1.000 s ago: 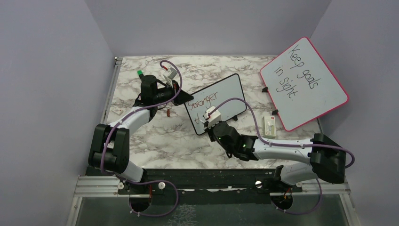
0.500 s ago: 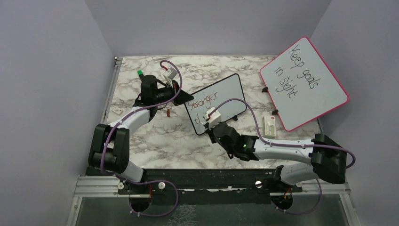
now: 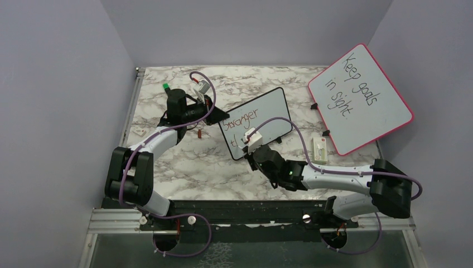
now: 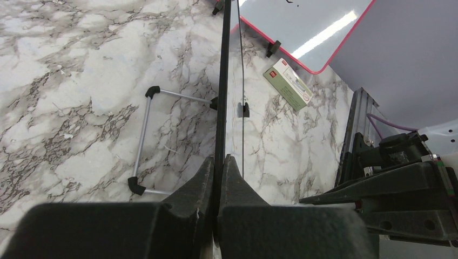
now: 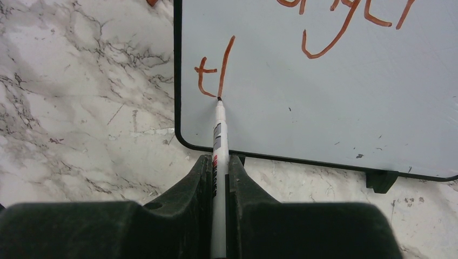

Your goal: Write a sentence on the whiteboard

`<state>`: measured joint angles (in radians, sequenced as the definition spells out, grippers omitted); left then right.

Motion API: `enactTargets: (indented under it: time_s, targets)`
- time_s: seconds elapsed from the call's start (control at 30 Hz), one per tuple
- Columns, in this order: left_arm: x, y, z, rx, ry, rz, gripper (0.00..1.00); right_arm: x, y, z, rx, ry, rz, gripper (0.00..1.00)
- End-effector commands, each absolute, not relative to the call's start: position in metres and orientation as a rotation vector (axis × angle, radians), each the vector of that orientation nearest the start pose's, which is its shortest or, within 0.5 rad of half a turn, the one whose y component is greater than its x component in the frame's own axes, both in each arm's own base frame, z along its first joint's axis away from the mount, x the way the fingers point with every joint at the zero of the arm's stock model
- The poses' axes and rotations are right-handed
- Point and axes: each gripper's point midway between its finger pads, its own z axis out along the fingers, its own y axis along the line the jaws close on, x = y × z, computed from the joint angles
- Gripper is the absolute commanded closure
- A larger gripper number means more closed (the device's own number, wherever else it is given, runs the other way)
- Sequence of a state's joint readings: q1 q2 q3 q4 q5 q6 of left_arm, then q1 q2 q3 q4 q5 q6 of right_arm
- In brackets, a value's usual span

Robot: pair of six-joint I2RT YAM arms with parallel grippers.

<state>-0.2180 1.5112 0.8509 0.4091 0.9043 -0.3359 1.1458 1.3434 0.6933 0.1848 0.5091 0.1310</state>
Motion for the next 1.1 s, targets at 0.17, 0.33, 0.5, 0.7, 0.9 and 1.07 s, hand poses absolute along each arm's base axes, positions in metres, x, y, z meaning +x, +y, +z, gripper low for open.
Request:
enactTargets:
  time_s: [0.17,0.33,0.5,0.7,0.9,1.07]
  targets:
    - [0.354,-0.220,0.156,0.484,1.947,-1.136,1.00,0.235,0.307,0.149,-0.618,1.804,0.325,0.99]
    - [0.354,-0.220,0.156,0.483,1.948,-1.136,1.00,0.237,0.312,0.158,-0.613,1.777,0.342,0.99]
    - [0.354,-0.220,0.156,0.483,1.948,-1.136,1.00,0.240,0.315,0.157,-0.612,1.771,0.331,0.99]
    - [0.354,-0.220,0.156,0.484,1.946,-1.135,1.00,0.243,0.319,0.156,-0.614,1.768,0.319,0.99]
    - [0.353,-0.220,0.156,0.487,1.946,-1.138,1.00,0.247,0.318,0.153,-0.607,1.770,0.295,0.99]
    - [0.353,-0.220,0.157,0.486,1.945,-1.138,1.00,0.249,0.317,0.155,-0.589,1.762,0.288,0.99]
